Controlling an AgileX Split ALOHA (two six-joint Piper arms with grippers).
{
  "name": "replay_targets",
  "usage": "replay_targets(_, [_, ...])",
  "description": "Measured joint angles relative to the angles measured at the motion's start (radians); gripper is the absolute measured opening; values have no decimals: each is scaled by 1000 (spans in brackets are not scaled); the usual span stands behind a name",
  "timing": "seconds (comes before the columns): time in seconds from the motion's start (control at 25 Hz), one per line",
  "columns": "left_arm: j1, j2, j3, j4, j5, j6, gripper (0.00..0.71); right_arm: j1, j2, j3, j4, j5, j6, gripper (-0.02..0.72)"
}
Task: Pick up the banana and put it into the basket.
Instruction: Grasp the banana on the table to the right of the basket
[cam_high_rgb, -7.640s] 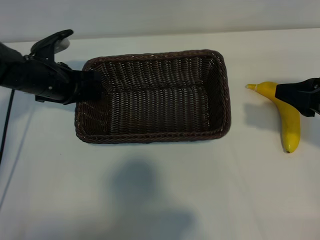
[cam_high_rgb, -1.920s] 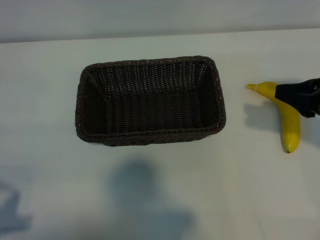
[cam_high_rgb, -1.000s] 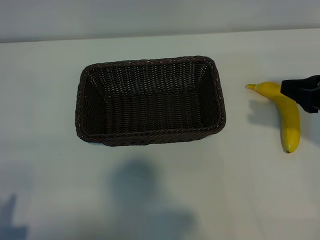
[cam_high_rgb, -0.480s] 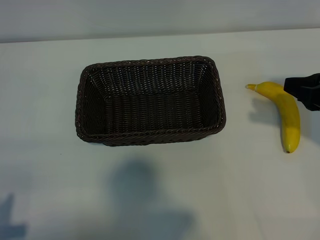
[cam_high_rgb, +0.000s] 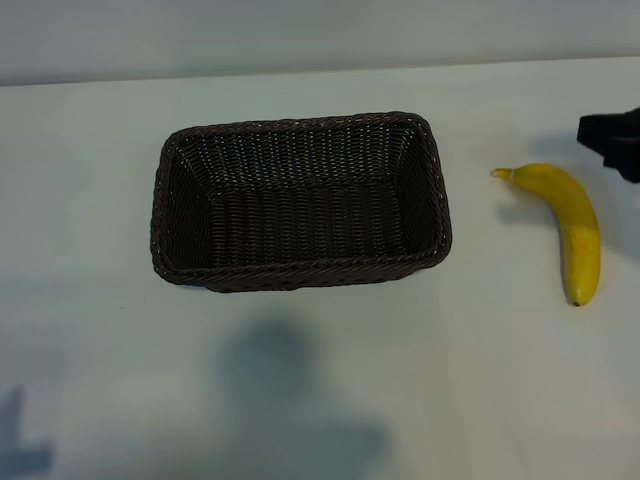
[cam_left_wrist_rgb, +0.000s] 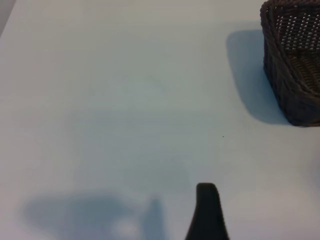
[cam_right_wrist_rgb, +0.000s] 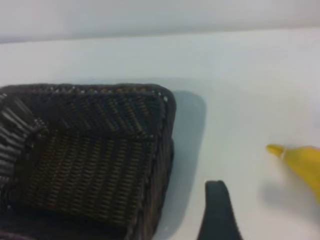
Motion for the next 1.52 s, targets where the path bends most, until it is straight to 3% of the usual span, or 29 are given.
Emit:
replay_targets(0.32, [0, 0, 0, 0, 0, -3, 572, 0, 175, -86, -83, -4, 20, 501])
replay_targets(0.52, [0, 0, 0, 0, 1, -1, 572, 0, 284, -147, -166, -9, 83, 529])
replay_targets(0.8, [0, 0, 0, 0, 1, -1, 572, 0, 384, -216, -408, -28, 287, 580])
replay_targets(1.08, [0, 0, 0, 0, 1, -1, 572, 20, 466, -278, -727, -10, 550, 580])
replay_targets(1.28, [0, 0, 0, 0, 1, -1, 572, 62, 518, -321, -854, 34, 647, 580])
replay_targets(1.52, [0, 0, 0, 0, 1, -1, 572, 99, 559, -330, -916, 42, 698, 580])
